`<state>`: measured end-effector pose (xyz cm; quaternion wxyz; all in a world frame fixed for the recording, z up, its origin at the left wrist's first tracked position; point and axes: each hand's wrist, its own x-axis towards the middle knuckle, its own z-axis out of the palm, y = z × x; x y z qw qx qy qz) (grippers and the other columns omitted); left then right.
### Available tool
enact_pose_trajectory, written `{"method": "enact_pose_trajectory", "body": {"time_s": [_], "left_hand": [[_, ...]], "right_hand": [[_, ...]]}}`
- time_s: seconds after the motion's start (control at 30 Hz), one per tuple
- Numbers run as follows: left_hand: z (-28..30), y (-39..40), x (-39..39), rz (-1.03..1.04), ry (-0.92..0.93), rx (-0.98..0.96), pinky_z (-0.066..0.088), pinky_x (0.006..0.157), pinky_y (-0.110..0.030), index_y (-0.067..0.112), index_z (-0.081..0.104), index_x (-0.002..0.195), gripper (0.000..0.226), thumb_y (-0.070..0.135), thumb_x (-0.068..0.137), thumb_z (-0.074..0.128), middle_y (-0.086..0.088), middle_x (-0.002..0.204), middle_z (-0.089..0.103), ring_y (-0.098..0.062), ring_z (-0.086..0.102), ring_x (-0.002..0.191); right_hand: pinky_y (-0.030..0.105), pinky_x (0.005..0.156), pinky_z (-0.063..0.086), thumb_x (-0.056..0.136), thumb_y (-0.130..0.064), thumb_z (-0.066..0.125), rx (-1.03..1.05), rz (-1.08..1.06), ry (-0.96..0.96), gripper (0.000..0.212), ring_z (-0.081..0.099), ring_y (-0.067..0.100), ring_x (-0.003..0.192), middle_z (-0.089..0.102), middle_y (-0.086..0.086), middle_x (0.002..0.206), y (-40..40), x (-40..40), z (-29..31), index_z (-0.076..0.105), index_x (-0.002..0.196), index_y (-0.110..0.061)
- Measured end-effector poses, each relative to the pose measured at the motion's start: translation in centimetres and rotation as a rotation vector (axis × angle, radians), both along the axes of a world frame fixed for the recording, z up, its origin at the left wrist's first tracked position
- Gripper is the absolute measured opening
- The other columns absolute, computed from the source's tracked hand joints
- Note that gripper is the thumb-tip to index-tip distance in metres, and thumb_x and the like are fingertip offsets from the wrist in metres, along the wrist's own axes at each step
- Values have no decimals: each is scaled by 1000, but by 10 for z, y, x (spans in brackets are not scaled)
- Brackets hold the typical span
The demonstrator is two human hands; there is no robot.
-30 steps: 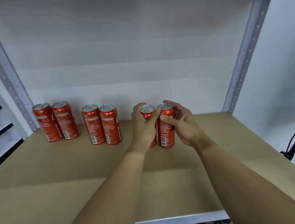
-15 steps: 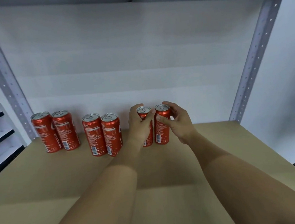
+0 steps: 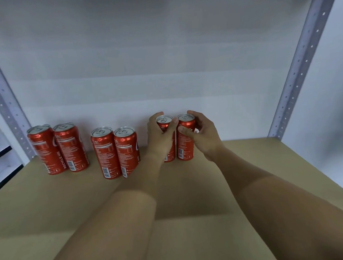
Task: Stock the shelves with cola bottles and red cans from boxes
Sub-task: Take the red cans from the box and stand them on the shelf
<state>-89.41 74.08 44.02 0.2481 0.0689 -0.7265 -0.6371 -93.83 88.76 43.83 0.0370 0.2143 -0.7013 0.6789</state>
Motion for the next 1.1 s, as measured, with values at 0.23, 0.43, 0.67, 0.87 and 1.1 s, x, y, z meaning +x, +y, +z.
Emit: {"method": "enact_pose_trajectory", "body": {"time_s": [0.23, 0.43, 0.67, 0.87, 1.1], "left_hand": [[-18, 15, 28, -19, -90, 50, 48, 106, -37, 13, 35, 151, 66, 31, 97, 70, -1, 140, 59, -19, 57, 131], [-44, 30, 99, -30, -263, -61, 40, 112, -33, 23, 36, 156, 62, 26, 101, 65, 8, 146, 53, -14, 49, 135], [-47, 79, 251, -48, -117, -124, 47, 80, -14, 28, 64, 117, 28, 13, 95, 70, 14, 95, 70, 0, 64, 89], [-116, 108, 357, -206, -88, -92, 53, 78, -23, 27, 67, 112, 18, 16, 97, 69, 8, 96, 70, -15, 67, 89], [-400, 94, 365, -221, -575, -244, 56, 89, -34, 22, 67, 102, 22, 5, 90, 71, 3, 89, 70, -17, 69, 88]], "right_hand": [[41, 113, 41, 83, -13, 82, 166, 33, -115, 107, 43, 18, 141, 29, 2, 164, 7, 26, -7, 10, 162, -25], [32, 101, 48, 91, -12, 73, 373, -88, -161, 85, 58, 21, 122, 49, 10, 145, 39, 82, -34, 24, 159, -23], [17, 76, 52, 86, -9, 78, 304, -163, -28, 53, 65, 17, 82, 67, 1, 95, 95, 222, -49, 56, 133, -21], [21, 67, 49, 91, -11, 73, 192, -163, 99, 27, 62, 17, 72, 63, -5, 77, 129, 347, -99, 65, 115, -19], [19, 69, 50, 86, 0, 73, 436, -148, -258, 29, 64, 9, 71, 69, -1, 76, 132, 371, -346, 66, 105, -21]]}}
